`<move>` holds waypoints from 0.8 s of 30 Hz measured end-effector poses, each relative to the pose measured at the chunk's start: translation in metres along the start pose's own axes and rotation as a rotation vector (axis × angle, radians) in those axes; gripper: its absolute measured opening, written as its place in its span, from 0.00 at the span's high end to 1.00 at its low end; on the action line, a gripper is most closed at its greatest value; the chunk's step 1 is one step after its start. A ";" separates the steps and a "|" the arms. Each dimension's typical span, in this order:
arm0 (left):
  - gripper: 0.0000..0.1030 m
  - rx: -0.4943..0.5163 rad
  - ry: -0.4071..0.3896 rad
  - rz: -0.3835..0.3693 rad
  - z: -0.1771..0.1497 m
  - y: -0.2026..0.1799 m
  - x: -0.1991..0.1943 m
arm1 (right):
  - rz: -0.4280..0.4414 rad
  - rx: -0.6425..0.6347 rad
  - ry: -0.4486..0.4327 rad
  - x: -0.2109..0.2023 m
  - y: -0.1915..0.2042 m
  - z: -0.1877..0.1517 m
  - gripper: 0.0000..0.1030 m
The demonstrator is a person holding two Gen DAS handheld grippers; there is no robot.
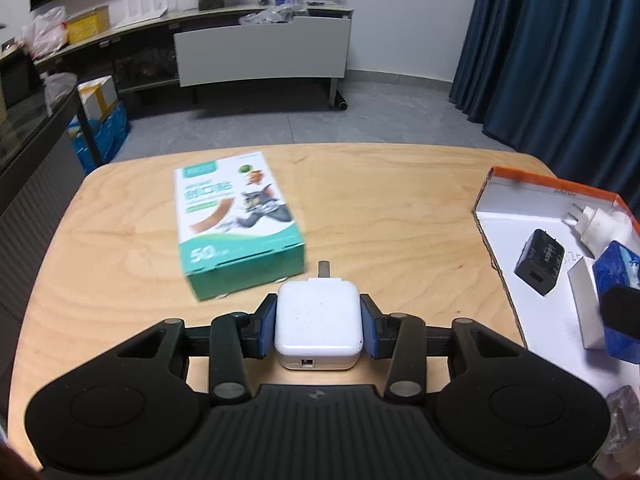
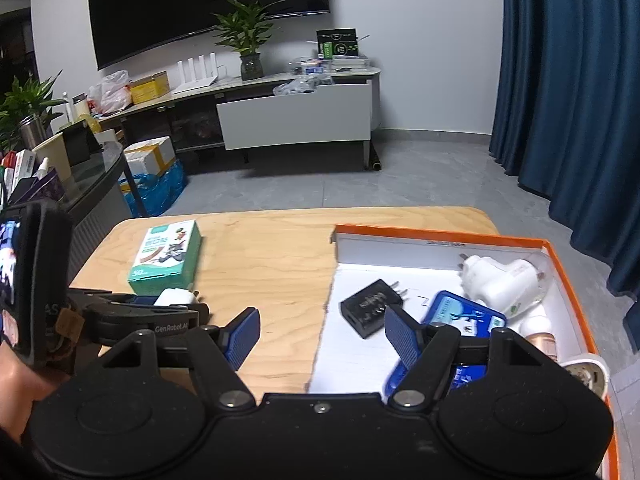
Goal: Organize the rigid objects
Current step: 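Grasp the white square charger with the left gripper while the right grasps the green bandage box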
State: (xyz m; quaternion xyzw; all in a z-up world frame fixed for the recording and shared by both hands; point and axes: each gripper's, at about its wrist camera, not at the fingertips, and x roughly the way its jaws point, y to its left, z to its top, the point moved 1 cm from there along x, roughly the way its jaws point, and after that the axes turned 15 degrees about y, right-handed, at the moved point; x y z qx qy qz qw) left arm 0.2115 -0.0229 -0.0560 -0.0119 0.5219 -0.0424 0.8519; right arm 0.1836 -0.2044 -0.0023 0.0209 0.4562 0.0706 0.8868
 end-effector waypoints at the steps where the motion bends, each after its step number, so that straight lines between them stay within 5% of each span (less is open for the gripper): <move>1: 0.59 -0.009 -0.004 -0.002 -0.002 0.002 -0.003 | 0.008 -0.005 0.005 0.002 0.004 0.002 0.20; 7: 0.59 -0.096 -0.041 -0.025 -0.021 0.034 -0.028 | 0.083 -0.072 0.034 0.019 0.043 0.021 0.13; 15: 0.59 -0.211 -0.042 0.080 -0.034 0.091 -0.042 | 0.146 -0.160 0.101 0.075 0.115 0.066 0.06; 24: 0.59 -0.285 -0.064 0.068 -0.037 0.120 -0.038 | 0.042 -0.181 0.152 0.139 0.166 0.096 0.03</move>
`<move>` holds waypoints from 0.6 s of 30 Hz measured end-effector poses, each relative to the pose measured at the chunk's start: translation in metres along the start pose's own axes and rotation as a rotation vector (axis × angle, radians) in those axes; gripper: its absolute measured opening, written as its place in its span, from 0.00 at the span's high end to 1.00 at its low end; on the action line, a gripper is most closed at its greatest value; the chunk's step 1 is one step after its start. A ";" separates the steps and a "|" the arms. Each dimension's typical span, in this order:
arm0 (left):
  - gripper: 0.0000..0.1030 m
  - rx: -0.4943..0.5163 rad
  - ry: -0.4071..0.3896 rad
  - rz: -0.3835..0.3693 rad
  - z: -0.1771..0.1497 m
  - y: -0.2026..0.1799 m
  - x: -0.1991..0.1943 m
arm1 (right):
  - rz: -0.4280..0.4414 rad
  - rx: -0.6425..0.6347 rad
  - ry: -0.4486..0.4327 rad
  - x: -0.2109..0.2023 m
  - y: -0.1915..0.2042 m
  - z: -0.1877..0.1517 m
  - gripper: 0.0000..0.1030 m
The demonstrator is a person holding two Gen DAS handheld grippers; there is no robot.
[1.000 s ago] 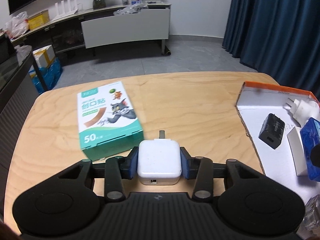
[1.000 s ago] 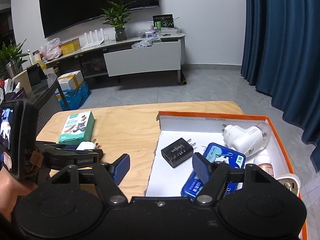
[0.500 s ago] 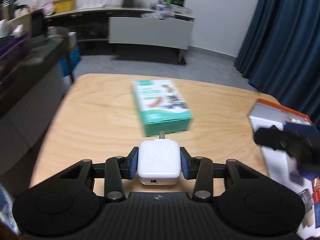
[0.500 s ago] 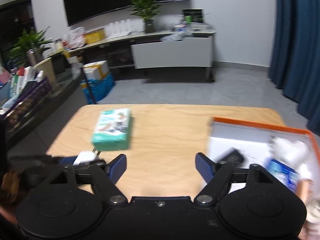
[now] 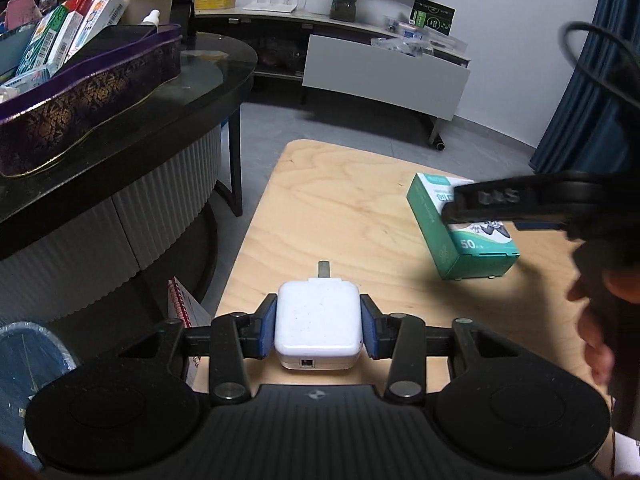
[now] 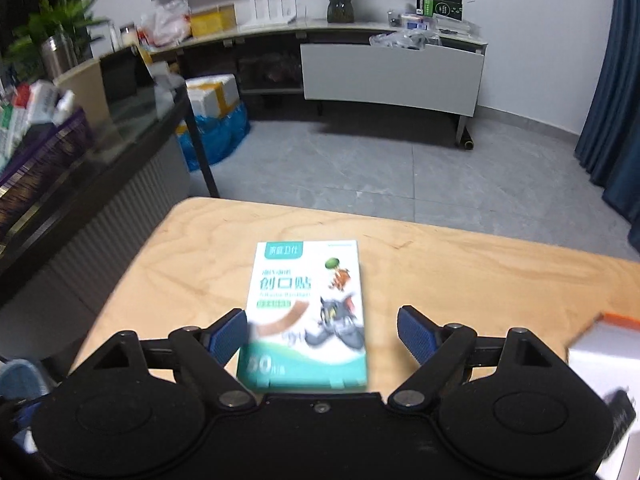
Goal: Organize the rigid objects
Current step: 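Grasp the white square charger with the left gripper while the right grasps the green bandage box, then carry the white charger and bandage box with both grippers to the white box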
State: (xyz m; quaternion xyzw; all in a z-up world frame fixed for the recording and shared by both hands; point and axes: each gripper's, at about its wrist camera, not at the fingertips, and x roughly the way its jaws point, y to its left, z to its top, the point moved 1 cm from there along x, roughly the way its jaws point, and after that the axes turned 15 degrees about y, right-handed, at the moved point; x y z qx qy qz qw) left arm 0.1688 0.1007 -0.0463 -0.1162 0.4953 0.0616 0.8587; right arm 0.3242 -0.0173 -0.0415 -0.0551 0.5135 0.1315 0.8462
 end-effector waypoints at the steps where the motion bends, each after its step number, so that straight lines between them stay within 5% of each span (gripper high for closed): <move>1: 0.59 -0.002 -0.003 -0.005 0.001 -0.001 0.001 | -0.012 -0.006 0.014 0.006 0.003 0.004 0.03; 6: 0.59 -0.013 -0.013 -0.023 -0.003 0.002 0.001 | -0.034 -0.022 0.089 0.033 0.009 0.011 0.04; 8: 0.59 -0.012 -0.016 -0.019 -0.004 0.002 0.002 | -0.002 -0.006 0.062 0.030 0.008 0.008 0.19; 18: 0.59 0.001 -0.015 -0.051 -0.016 -0.003 -0.007 | -0.019 -0.060 -0.023 -0.031 0.001 -0.042 0.19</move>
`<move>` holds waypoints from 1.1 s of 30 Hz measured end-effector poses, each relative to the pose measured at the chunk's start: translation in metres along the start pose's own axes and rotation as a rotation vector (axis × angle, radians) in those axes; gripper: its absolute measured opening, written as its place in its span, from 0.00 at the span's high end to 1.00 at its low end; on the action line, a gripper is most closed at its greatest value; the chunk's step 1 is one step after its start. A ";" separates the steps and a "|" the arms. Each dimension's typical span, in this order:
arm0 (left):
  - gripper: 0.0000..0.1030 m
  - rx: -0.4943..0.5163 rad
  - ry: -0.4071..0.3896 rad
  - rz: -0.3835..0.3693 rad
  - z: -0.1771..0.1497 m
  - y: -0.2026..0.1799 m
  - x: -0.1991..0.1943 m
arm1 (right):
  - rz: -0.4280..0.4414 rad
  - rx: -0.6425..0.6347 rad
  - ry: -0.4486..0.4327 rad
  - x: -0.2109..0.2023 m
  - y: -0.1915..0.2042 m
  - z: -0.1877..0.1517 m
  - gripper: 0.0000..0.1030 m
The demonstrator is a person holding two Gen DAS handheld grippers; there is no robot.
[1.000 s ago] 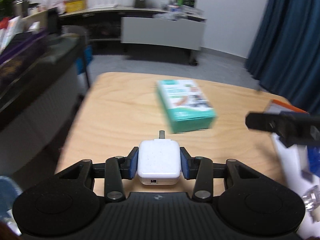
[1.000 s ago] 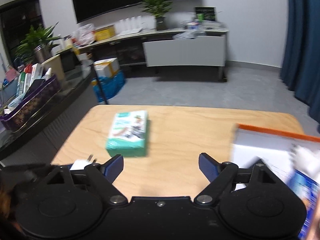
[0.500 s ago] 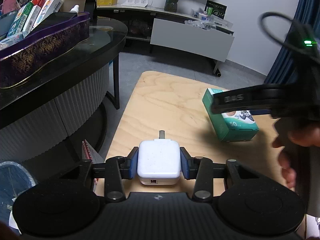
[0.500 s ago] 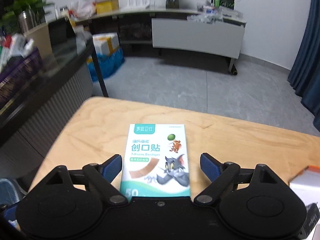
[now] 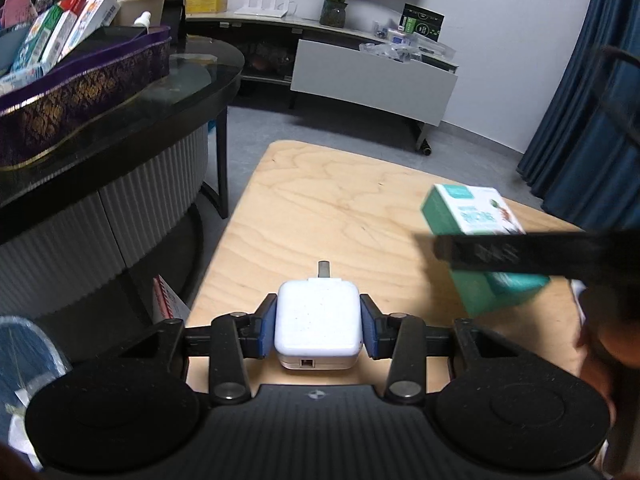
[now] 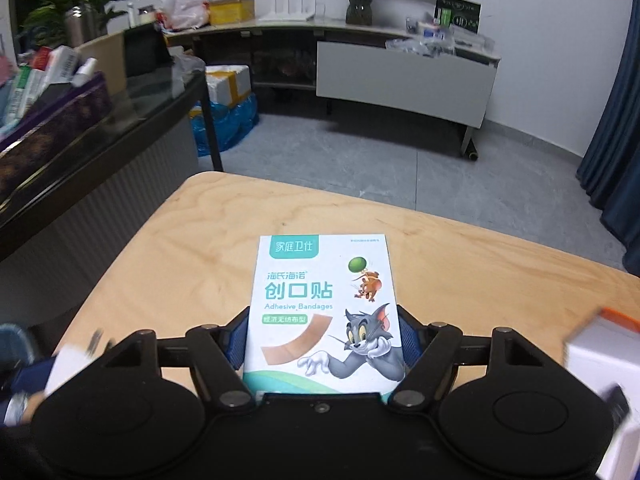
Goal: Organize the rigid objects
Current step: 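Carry the white charger and bandage box with both grippers to the white box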
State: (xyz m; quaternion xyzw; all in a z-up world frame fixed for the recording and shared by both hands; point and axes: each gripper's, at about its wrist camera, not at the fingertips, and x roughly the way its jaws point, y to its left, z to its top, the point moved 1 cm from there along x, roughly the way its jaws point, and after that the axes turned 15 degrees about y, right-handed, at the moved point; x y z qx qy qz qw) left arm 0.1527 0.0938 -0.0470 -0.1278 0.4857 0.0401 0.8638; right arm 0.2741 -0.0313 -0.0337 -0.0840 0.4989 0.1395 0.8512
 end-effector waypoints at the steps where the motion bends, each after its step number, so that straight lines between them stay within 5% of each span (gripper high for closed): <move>1: 0.59 -0.001 0.002 -0.007 -0.001 -0.001 -0.002 | 0.003 0.008 -0.008 -0.009 -0.004 -0.008 0.19; 12: 0.59 0.027 -0.059 -0.035 -0.037 -0.030 -0.049 | 0.018 0.044 -0.092 -0.101 -0.023 -0.102 0.19; 24: 0.59 0.052 -0.063 -0.072 -0.086 -0.063 -0.082 | 0.035 0.085 -0.181 -0.156 -0.040 -0.181 0.19; 33: 0.59 0.168 -0.078 -0.116 -0.105 -0.116 -0.094 | 0.007 0.156 -0.277 -0.193 -0.076 -0.226 0.19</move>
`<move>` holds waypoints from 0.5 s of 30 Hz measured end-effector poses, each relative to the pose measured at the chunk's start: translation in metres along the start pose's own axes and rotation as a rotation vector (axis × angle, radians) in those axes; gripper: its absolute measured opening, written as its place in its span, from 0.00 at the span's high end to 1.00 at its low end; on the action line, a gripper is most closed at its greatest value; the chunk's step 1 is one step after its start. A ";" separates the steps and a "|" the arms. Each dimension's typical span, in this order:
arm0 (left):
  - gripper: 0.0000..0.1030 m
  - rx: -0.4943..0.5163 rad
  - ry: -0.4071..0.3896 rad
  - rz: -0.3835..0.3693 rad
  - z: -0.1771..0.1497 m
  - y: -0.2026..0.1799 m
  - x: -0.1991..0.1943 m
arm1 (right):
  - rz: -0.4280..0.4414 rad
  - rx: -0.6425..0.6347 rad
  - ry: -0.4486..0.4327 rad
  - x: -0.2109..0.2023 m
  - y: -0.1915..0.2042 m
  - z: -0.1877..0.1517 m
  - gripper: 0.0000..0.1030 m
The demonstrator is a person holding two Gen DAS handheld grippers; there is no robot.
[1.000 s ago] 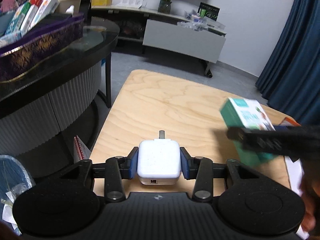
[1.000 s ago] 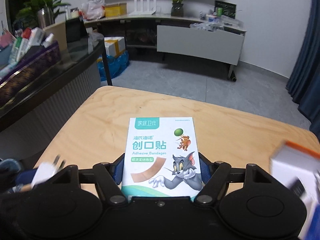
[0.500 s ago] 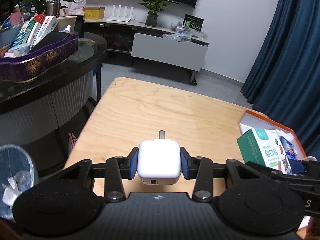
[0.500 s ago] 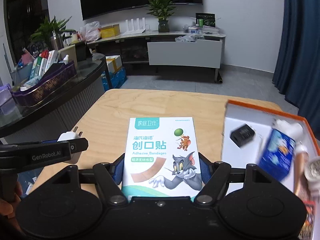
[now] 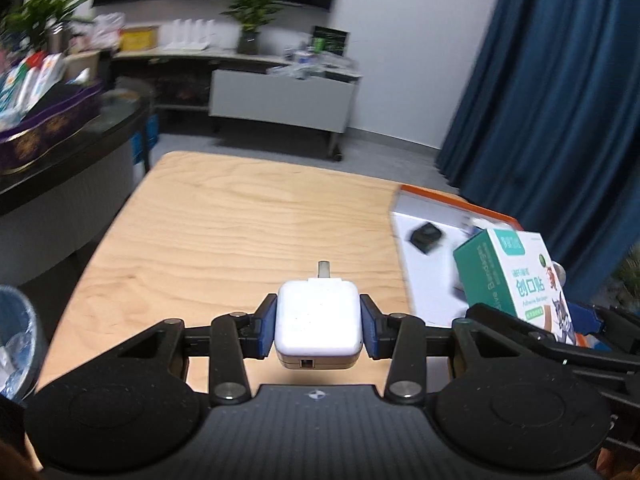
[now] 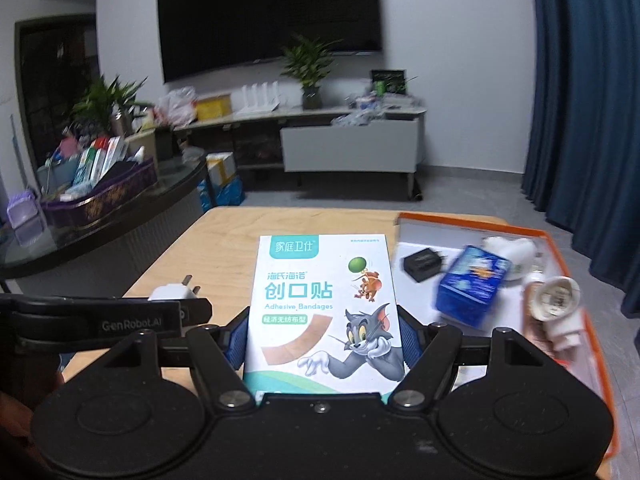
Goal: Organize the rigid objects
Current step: 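Carry the white charger and bandage box with both grippers to the white box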
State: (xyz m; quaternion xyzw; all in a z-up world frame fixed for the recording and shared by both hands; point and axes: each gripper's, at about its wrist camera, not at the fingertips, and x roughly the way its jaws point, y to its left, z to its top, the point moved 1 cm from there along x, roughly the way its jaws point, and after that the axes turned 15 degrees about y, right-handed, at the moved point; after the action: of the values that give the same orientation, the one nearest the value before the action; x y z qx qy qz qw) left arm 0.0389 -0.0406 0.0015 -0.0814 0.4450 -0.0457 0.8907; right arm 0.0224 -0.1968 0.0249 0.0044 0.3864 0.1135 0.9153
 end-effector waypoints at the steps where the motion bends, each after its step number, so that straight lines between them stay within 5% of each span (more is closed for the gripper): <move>1: 0.59 0.016 -0.004 -0.006 -0.002 -0.008 0.000 | -0.013 0.013 -0.012 -0.006 -0.007 -0.003 0.19; 15: 0.59 0.193 -0.041 -0.138 0.000 -0.102 0.008 | -0.183 0.199 -0.106 -0.067 -0.109 -0.030 0.19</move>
State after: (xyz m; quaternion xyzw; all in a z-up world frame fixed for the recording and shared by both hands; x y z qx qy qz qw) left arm 0.0428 -0.1420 0.0137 -0.0263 0.4136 -0.1478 0.8980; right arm -0.0216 -0.3200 0.0406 0.0658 0.3454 -0.0094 0.9361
